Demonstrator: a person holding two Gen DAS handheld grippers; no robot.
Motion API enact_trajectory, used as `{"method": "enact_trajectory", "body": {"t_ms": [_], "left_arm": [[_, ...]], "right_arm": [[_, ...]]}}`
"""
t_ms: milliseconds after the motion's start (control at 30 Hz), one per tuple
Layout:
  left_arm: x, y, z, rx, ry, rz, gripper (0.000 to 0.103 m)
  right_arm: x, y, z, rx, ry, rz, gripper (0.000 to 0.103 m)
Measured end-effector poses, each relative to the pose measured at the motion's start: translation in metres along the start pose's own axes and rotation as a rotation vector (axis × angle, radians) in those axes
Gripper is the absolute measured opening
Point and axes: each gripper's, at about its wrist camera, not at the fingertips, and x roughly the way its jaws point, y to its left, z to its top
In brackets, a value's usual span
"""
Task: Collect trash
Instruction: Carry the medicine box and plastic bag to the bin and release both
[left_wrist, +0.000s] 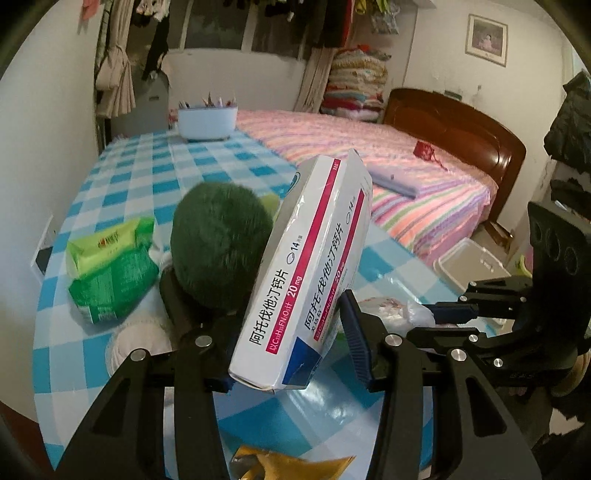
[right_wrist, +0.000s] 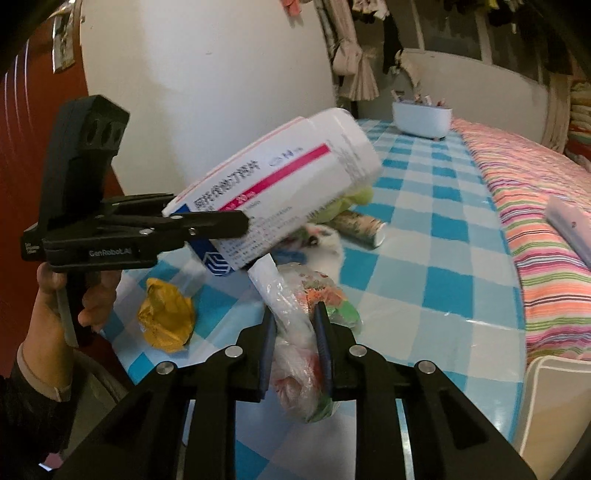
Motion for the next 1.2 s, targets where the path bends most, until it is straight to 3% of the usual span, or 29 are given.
{"method": "enact_trajectory", "body": {"t_ms": [300, 1200], "left_arm": [[0.007, -0.020, 0.015, 0.015, -0.036, -0.022, 0.045], [0.071, -0.121, 0.049, 0.114, -0.017, -0.158, 0.046]], "right_arm": [[-0.023, -0.032, -0.001, 0.066, -0.062, -0.068, 0.020], [-0.115, -0.129, -0.038, 0.271, -0.192, -0.326, 0.020]]}}
